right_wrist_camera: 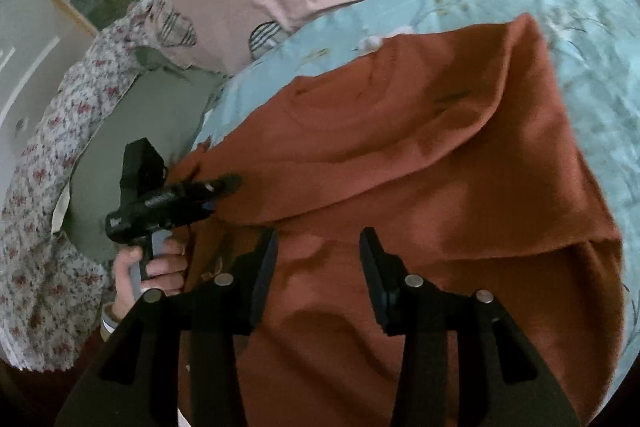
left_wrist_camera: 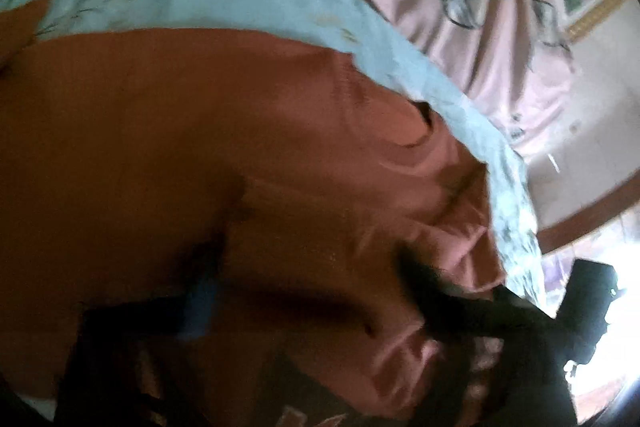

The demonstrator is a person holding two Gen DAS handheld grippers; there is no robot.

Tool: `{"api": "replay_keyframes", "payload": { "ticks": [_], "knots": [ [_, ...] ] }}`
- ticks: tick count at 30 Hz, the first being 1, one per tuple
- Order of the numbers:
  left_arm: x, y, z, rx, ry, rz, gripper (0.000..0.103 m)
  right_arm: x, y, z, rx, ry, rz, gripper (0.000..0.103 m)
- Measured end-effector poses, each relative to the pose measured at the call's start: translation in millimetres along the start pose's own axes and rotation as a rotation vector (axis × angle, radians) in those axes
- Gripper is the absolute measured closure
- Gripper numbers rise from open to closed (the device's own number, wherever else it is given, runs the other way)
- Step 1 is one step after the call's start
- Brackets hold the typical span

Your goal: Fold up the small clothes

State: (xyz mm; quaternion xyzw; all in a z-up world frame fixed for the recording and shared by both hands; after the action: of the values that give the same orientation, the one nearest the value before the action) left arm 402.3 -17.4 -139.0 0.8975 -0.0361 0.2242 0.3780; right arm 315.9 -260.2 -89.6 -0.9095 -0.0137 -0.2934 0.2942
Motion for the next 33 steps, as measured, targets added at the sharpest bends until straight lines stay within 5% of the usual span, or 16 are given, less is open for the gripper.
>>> {"api": "replay_keyframes", "payload": {
  "ticks": [1,2,7,9,11,13,16,19,24,28,31,32,33],
  "knots": [
    [-1.7,2.9,3.3,-0.012,-0.012,0.004,0.093,1.3,2.1,-0.7,0.005,0.003,0.012,0.059],
    [-6.0,5.4,7.4,-0.013,-0.02,0.014,0.099,2.6,4.0,-1.5,0.005,0.005,0.018,0.059],
    [-13.3,27.0,-47.2,0.058,0.194,0.135,0.098,5.7,12.3,-18.4,-0.004,0.04,0.006,0.059],
    [-24.9,19.0,-71.2,0.093,0.242,0.139,0.095,6.6,23.1,-21.9,-0.034,0.044,0.009,0.059],
    [-38.4,0.5,-72.6,0.089,0.197,0.114,0.087,6.5,32.5,-20.3,-0.053,0.037,0.019,0.059],
    [-44.0,-12.7,-66.9,0.095,0.158,0.076,0.063,5.6,43.3,-17.9,-0.085,0.026,0.037,0.059],
    [-37.6,-21.7,-62.6,0.063,0.146,0.041,0.044,6.4,50.5,-21.6,-0.101,0.029,0.045,0.059],
    [-29.1,-31.9,-60.2,0.039,0.144,0.004,0.042,16.5,58.9,-28.9,-0.15,0.048,0.035,0.051],
    [-34.1,-18.6,-61.3,0.021,0.148,0.086,0.058,52.5,99.6,-27.6,-0.318,0.066,0.01,0.04],
    [-42.0,-26.2,-62.6,0.093,0.147,0.102,0.036,74.0,131.6,4.7,-0.432,-0.007,-0.023,0.04],
    [-38.7,-33.1,-66.5,0.055,0.157,0.044,0.036,75.7,139.9,34.8,-0.454,-0.074,-0.059,0.04],
    [-36.7,-33.2,-67.7,0.054,0.161,0.038,0.036,75.9,138.8,40.6,-0.463,-0.08,-0.091,0.044],
    [-35.2,-32.9,-67.8,0.06,0.161,0.039,0.036,78.5,136.7,41.7,-0.472,-0.072,-0.127,0.082]
  ]
}}
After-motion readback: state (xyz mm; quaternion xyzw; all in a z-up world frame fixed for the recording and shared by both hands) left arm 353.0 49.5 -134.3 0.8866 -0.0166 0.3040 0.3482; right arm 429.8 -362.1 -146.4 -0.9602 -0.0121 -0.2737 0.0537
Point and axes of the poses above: each gripper's, at about its wrist camera, not at the fingertips, and z roughly the way its jaws point, y to its right, x to its top, the point moved 10 cm from there along z, roughly the way its jaws point, and after that the axes turned 8 degrees about -x, right-handed, at the moved point
